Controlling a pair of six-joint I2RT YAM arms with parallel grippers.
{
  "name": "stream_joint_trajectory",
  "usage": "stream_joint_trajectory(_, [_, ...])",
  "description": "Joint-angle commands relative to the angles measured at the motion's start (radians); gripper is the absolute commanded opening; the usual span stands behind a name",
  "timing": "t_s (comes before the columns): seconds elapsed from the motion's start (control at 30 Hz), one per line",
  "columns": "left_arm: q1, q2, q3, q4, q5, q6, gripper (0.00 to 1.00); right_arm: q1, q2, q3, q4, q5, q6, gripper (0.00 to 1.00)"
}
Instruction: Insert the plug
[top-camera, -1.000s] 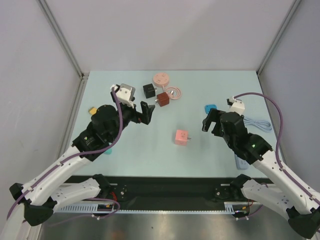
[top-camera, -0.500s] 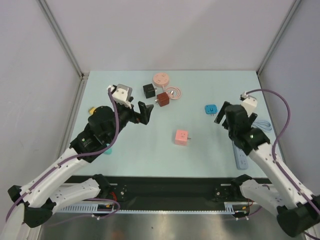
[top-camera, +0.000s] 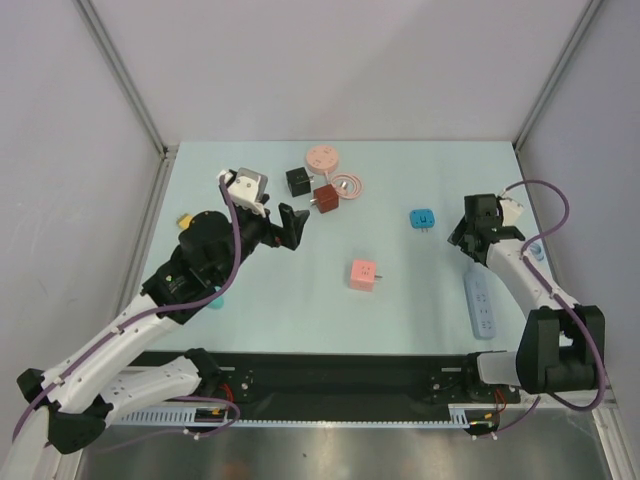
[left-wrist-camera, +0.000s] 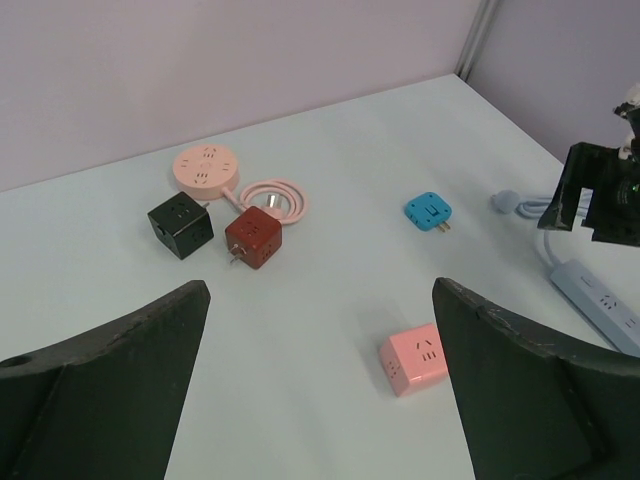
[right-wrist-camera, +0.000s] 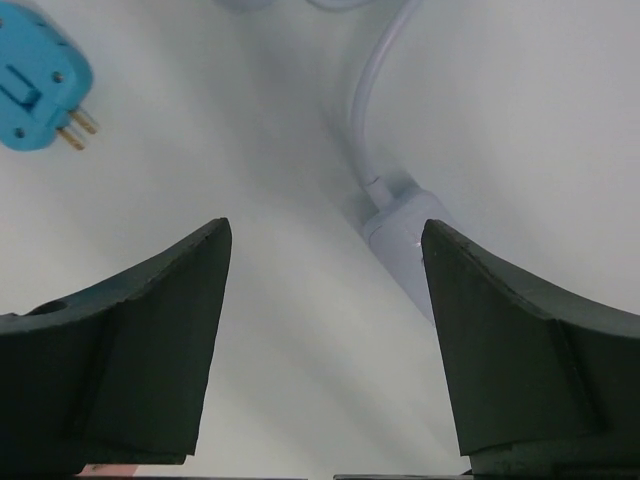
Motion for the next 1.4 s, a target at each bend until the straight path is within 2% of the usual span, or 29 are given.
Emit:
stream_joint_trajectory(0.0, [-0.001,0.005,0.01,0.021,0.001,-0.014,1.0,-0.011,0.028,-0.034,0.06,0.067,0.032,0.8])
stream_joint_trajectory(0.13, [-0.001,0.01,0.013,0.015,0.01,-0.016,1.0,-0.025,0.089,-0.064,0.109,0.058,0.022,0.78])
stream_joint_trajectory(0.23, [-0.001,0.014,0.012,0.017,0.014,-0.016,1.0,-0.024,0.132,-0.068,0.169,0.006,-0.03,0.73])
stream_joint_trajectory(0.3, [-0.001,0.019,0.013,0.018,0.005,-0.014,1.0,-0.025,0.157,-0.064,0.195,-0.009,-0.046,0.66])
stream_joint_trajectory(0.4, [0.001,0.021,0.013,0.015,0.007,-0.016,1.0,-0.022,0.19,-0.054,0.223,-0.022,-0.067,0.64])
stream_joint_trajectory(0.57, [-0.001,0.025,0.015,0.015,0.007,-0.014,1.0,-0.013,0.238,-0.024,0.338,-0.221,-0.142,0.64])
stream_joint_trajectory(0.63, [-0.001,0.025,0.016,0.014,0.01,-0.014,1.0,0.022,0.25,0.017,0.317,-0.227,-0.164,0.63])
stream_joint_trajectory(0.73, [-0.001,0.022,0.013,0.014,0.004,-0.014,1.0,0.079,0.275,0.079,0.332,-0.279,-0.254,0.65])
stream_joint_trajectory(0.83, [-0.001,0.024,0.013,0.014,0.001,-0.013,1.0,0.119,0.345,0.155,0.333,-0.315,-0.355,0.73])
stream_joint_trajectory(0.87, [0.001,0.022,0.013,0.014,0.001,-0.013,1.0,0.124,0.368,0.183,0.323,-0.313,-0.383,0.8])
stream_joint_trajectory(1.0, [0.001,0.024,0.013,0.015,-0.002,-0.013,1.0,0.113,0.506,0.313,0.251,-0.292,-0.492,0.87])
stream_joint_trajectory(1.17, [-0.001,0.021,0.012,0.014,0.001,-0.014,1.0,0.082,0.621,0.432,0.201,-0.359,-0.581,0.87])
stream_joint_trajectory(1.37, [-0.001,0.019,0.012,0.015,0.005,-0.014,1.0,0.078,0.701,0.475,0.2,-0.385,-0.635,0.84])
